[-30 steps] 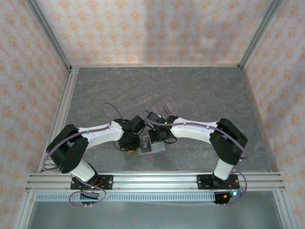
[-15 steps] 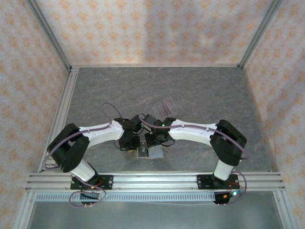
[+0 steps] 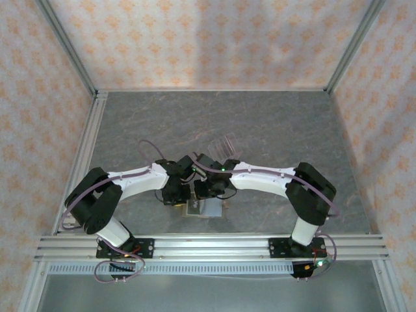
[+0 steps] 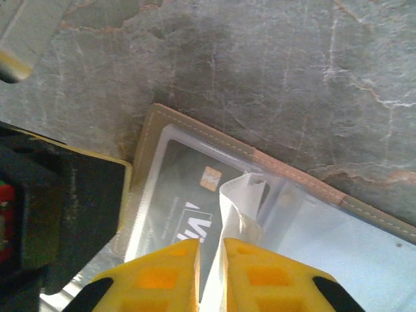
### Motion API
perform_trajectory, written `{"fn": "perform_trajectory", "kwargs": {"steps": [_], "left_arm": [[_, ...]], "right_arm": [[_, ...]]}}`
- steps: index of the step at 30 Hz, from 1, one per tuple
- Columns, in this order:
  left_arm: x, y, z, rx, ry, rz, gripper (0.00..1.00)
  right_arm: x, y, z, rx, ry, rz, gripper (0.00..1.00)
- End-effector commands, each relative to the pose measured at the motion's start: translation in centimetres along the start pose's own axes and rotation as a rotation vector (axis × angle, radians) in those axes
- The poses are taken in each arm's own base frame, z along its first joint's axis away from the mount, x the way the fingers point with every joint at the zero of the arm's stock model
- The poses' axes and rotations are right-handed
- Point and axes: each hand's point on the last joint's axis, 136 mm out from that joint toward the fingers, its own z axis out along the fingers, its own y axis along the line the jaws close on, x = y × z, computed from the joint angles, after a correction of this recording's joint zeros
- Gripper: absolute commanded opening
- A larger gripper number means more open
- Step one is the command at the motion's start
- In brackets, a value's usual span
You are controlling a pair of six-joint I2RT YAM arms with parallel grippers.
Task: Put the credit cards into the card holder
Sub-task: Flip over the card slot in the card holder.
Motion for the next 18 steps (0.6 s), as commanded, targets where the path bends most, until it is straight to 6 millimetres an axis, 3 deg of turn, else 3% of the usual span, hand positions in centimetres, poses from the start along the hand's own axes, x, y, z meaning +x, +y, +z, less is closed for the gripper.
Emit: {"fn": "perform_trajectory", "kwargs": {"steps": [1, 18], "left_arm": [[-0.3, -1.5, -0.1, 0.031, -0.056, 0.036, 0.08], [-0.5, 0.1, -1.8, 0.042, -0.084, -0.012, 0.08]], "right_arm": [[-2.5, 2.0, 0.1, -0.114, -0.064, 0.037, 0.17], [-4.1, 4.4, -0.2, -0.219, -0.059, 0.058, 0.21]]}}
